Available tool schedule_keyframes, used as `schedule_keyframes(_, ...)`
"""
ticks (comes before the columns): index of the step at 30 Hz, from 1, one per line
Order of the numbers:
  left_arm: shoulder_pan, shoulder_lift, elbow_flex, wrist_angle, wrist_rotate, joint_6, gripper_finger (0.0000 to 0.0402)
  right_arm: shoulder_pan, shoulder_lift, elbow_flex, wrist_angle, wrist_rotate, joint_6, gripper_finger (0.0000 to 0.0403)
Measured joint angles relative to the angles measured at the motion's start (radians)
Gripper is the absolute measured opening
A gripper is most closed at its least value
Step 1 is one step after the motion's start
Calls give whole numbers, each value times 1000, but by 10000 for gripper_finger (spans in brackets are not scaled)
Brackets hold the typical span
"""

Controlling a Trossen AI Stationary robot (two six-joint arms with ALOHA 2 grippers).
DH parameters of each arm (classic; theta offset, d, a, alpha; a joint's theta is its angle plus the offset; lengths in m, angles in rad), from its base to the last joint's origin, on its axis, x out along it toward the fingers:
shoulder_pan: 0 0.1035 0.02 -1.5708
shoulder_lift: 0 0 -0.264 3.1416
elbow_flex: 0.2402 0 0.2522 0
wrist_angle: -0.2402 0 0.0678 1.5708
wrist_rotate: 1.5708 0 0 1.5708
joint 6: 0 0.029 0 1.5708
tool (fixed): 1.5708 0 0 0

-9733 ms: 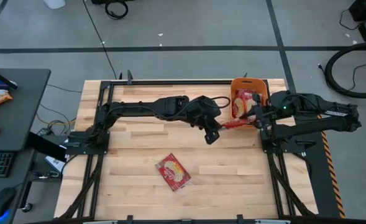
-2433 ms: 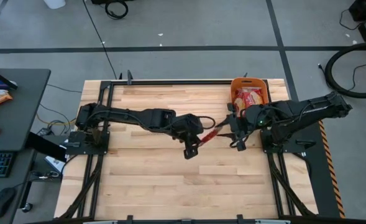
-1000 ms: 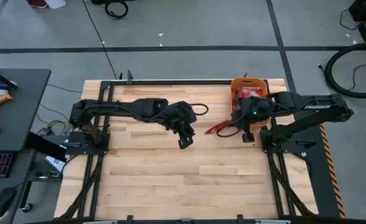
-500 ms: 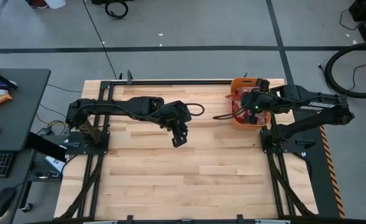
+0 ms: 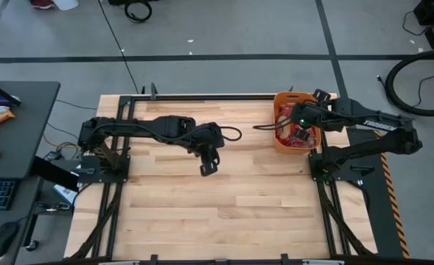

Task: Sort popcorn bags into baskets
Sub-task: Stack the red popcorn on the orange bin

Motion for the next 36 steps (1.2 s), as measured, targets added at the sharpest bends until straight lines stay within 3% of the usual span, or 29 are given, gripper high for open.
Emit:
schedule_keyframes(7, 0, -10, -42, -6, 35, 3, 71, -28, -46, -41, 28, 12, -4, 34)
schedule_keyframes(16, 2, -49, -117, 19, 39, 11, 71, -85, -62, -131, 126, 35, -124, 34)
schedule_keyframes(25, 18, -143, -206, 23, 39, -7, 71, -143, -63, -215, 186, 76, -181, 34)
schedule_keyframes(29, 38, -193, -254, 43, 36, -9, 71, -154, -71, -247, 291, 111, -248, 34)
schedule_keyframes(36, 73, -279, -353, 58, 34, -41, 71, -197, -76, -361, 390, 63, -320, 36)
